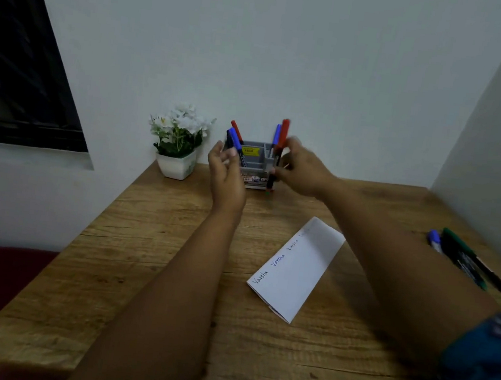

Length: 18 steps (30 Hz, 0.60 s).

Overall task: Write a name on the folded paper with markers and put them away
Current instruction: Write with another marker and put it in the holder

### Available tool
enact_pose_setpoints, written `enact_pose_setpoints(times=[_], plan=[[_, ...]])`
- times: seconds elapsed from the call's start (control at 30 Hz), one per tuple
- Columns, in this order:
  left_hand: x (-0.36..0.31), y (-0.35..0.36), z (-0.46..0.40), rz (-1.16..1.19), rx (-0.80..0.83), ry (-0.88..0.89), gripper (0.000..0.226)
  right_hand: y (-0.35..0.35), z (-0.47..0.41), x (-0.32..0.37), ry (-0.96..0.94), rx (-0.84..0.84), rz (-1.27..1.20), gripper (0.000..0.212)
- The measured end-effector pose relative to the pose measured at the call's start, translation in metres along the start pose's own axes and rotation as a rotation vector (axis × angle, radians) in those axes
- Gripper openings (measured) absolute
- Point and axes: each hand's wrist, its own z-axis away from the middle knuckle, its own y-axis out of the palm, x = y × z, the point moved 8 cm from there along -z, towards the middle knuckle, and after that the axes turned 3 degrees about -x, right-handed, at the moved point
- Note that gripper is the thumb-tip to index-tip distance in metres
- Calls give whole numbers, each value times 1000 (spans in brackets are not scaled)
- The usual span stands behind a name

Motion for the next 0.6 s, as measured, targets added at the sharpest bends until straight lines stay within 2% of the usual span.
enact_pose_setpoints(times=[0.13,0.27,0.4,0.6], plan=[[22,5,0,-98,28,7,40,-25,-34,-12,28,-298,-90,106],[36,6,1,-148,40,-2,41,-33,-57,-19,-40,-491,-67,108],[44,8,3,-146,53,-26,36,-16,-74,-22,-73,-382,70,105],[41,15,9,-198,103,2,39,14,-88,-32,-17,-169,280,114]])
